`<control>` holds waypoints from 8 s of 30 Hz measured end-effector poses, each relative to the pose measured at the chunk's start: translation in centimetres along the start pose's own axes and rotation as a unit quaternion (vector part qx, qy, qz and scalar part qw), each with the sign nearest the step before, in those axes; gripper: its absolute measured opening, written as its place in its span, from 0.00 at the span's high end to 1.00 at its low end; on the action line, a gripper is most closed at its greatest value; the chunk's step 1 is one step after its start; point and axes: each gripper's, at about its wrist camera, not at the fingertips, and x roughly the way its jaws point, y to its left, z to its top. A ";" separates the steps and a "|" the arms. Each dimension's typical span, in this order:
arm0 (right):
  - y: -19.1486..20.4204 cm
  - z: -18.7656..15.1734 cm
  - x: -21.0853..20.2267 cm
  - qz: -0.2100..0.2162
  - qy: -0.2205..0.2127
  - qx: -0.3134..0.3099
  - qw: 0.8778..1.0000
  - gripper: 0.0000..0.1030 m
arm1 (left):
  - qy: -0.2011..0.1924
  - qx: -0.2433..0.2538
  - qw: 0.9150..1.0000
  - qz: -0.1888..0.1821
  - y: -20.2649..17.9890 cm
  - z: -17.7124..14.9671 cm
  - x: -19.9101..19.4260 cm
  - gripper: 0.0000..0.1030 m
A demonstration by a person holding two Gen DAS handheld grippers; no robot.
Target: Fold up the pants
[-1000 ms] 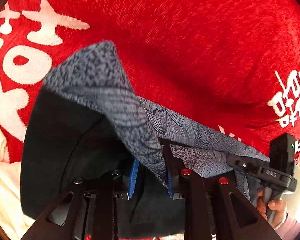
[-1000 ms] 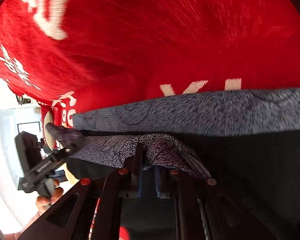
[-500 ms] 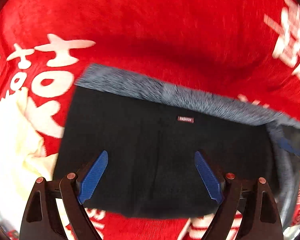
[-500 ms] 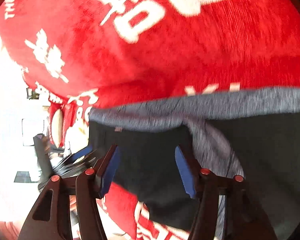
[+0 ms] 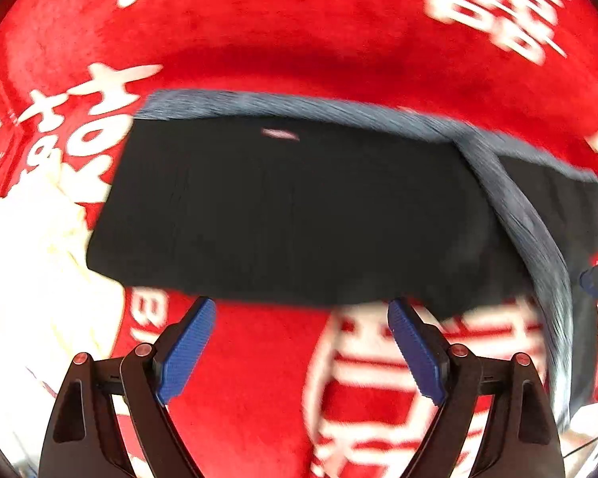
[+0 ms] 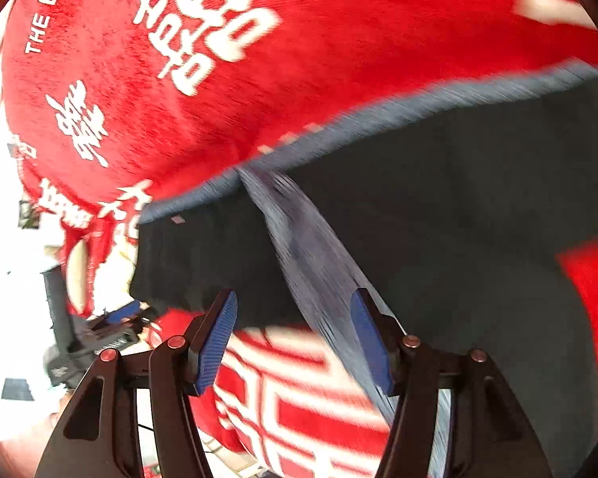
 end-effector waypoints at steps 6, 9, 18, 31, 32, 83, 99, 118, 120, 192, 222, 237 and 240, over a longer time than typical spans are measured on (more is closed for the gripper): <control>-4.5 -11.2 -6.0 -0.077 -0.038 0.071 0.994 0.38 | 0.015 0.074 0.995 -0.062 -7.9 -4.7 -0.5 0.14; -7.1 -17.2 -8.1 -0.119 -0.052 0.117 0.985 0.38 | 0.012 0.097 0.991 -0.090 -10.4 -6.6 -0.9 0.14; -15.0 -26.1 -10.4 -0.151 -0.069 0.224 0.960 0.38 | 0.014 0.153 0.982 -0.111 -15.0 -8.7 -1.2 0.14; -19.8 -24.1 -9.6 -0.005 -0.036 0.208 0.977 0.85 | 0.083 0.103 0.982 -0.138 -22.9 -7.5 4.5 0.14; -20.0 -23.8 -9.6 0.004 -0.026 0.208 0.978 0.97 | 0.091 0.095 0.981 -0.143 -23.2 -7.5 4.8 0.14; -29.0 11.1 -19.3 -0.074 -0.111 0.071 0.989 0.43 | 0.000 0.051 0.999 0.017 -34.2 11.0 7.4 0.44; -30.1 9.1 -14.1 -0.039 -0.142 0.097 0.984 0.73 | 0.006 0.085 0.996 0.039 -38.0 10.5 5.4 0.44; -32.4 5.2 -11.8 -0.010 -0.173 0.199 0.965 0.54 | -0.031 0.150 0.987 -0.042 -47.6 9.3 2.5 0.44; -32.1 5.4 -11.5 -0.018 -0.172 0.198 0.965 0.56 | -0.030 0.164 0.985 -0.055 -50.1 9.3 3.2 0.44; -30.2 3.4 -15.3 0.043 -0.191 0.181 0.964 0.89 | -0.039 0.166 0.981 -0.095 -51.2 3.6 1.8 0.28; -19.8 -1.1 -12.6 -0.082 -0.085 0.062 0.991 0.64 | -0.047 0.055 0.996 0.051 -23.1 0.6 -5.2 0.27; -8.9 0.7 -2.1 -0.133 -0.051 0.036 0.989 0.63 | -0.040 0.010 0.995 0.087 -4.1 3.4 -1.3 0.27; -4.2 2.5 1.0 -0.124 -0.040 -0.017 0.991 0.64 | -0.066 0.022 0.993 0.094 -2.1 5.8 -1.6 0.27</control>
